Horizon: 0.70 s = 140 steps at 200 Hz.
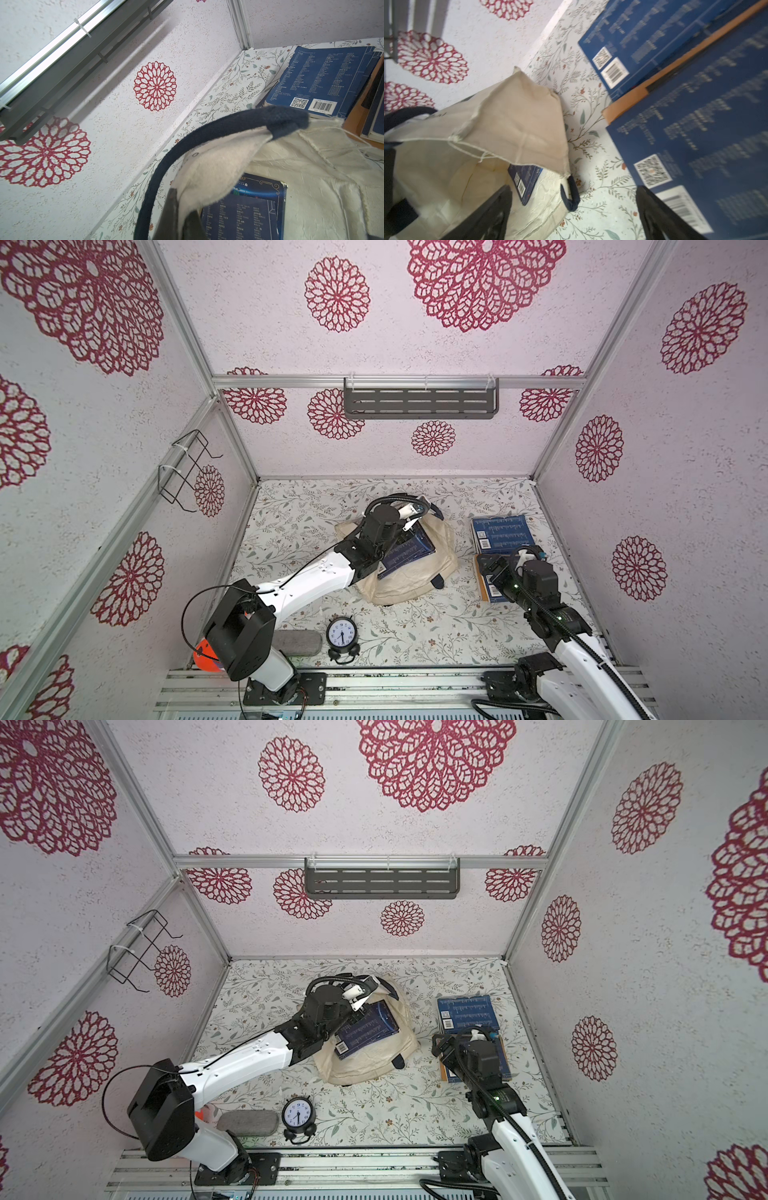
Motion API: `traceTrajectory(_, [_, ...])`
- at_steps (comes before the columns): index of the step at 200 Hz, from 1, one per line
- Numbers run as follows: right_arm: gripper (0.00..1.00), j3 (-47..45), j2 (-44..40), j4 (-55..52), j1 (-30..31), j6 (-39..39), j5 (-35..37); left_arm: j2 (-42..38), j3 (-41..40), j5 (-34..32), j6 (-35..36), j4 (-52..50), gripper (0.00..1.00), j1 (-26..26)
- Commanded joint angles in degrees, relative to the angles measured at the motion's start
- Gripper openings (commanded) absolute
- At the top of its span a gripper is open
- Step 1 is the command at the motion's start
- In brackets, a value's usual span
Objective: Take out the books from the canvas bag
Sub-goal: Pick up the book from the canvas bag.
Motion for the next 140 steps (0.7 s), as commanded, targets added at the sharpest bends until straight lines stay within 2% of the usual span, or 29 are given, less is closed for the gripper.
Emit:
traceTrajectory(1, [0.94, -0.95, 1.18, 7.21, 6.79, 2.52, 6.78, -1.28, 0.92, -0.74, -0.29, 0.83, 0.00, -0.49])
traceTrajectory(33, [0.94, -0.67, 4.78, 12.23, 17.43, 3.79, 13.83, -1.47, 0.84, -0.87, -0.30, 1.16, 0.00, -0.50])
traceTrajectory(79, [0.92, 1.17, 17.53, 21.57, 31.33, 7.96, 20.90, -1.62, 0.39, -0.73, -0.30, 1.82, 0.00, -0.48])
traceTrajectory(120, [0.87, 4.39, 28.54, 28.79, 37.27, 11.66, 25.33, -2.05, -0.26, -0.61, -0.12, 2.95, 0.00, -0.77])
traceTrajectory(140, [0.85, 7.71, 35.10, 30.74, 38.86, 13.33, 24.97, -2.19, -0.56, -0.26, 0.10, 3.44, 0.00, -0.92])
